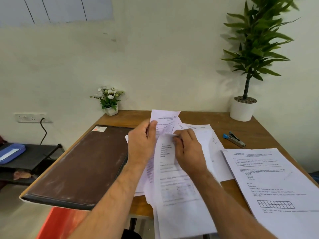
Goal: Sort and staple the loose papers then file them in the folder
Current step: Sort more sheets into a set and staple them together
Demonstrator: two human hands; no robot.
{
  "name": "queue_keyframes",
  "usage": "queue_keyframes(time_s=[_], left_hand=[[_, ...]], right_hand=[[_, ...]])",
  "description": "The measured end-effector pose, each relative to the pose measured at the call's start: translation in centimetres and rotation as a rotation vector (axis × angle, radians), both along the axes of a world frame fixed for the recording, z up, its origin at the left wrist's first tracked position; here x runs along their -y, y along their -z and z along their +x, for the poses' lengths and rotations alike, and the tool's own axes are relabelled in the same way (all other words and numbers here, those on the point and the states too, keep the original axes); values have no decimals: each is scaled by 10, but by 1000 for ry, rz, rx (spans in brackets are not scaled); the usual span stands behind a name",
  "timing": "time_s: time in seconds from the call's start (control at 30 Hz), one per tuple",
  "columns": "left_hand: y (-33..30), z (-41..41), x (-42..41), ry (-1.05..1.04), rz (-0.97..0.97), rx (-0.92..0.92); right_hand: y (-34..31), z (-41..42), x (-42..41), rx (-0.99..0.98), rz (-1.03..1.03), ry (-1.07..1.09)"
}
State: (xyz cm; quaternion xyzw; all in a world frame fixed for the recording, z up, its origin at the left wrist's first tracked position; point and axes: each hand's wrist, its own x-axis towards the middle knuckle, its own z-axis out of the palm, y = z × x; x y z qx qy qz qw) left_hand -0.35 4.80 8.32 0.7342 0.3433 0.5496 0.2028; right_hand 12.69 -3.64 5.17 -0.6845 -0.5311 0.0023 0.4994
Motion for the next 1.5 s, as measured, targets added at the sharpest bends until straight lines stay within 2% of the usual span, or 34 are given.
queue_keyframes(time_s=[0.2, 0.5, 0.63, 0.87, 0.93, 1.0, 1.1, 1.17, 1.27, 1.33, 1.37, 1.43, 1.5], left_hand=[[-63, -3, 23, 151, -57, 133], [-120, -15, 57, 435, -82, 213], [-130, -20, 58, 371, -110, 242], [-106, -25, 55, 697, -530, 539], [-83, -23, 49, 704, -652, 584], [-53, -21, 43, 638, -742, 557], [-10, -20, 40, 509, -853, 412], [12, -17, 37, 435, -864, 326], [35, -17, 27, 182, -720, 222], [41, -23, 17, -91, -591, 67], [41, -25, 15, -156, -564, 5], [36, -25, 8, -18, -661, -31], [24, -24, 13, 323, -889, 41]], right_hand=[[-66, -4, -8, 66, 284, 38], [-140, -27, 9, 65, 408, 52], [-159, -40, 14, 88, 356, 51], [-158, -38, 27, 268, 72, 89], [-145, -34, 22, 315, -63, 82], [-122, -32, 16, 318, -230, 66], [-83, -28, 13, 263, -439, 53], [-61, -22, 13, 264, -541, 72], [-40, -14, 11, 173, -570, 113], [-35, -10, 7, 116, -549, 127], [-36, -9, 5, 113, -534, 133], [-40, -6, 2, 138, -467, 147], [-48, -8, -1, 181, -371, 165]])
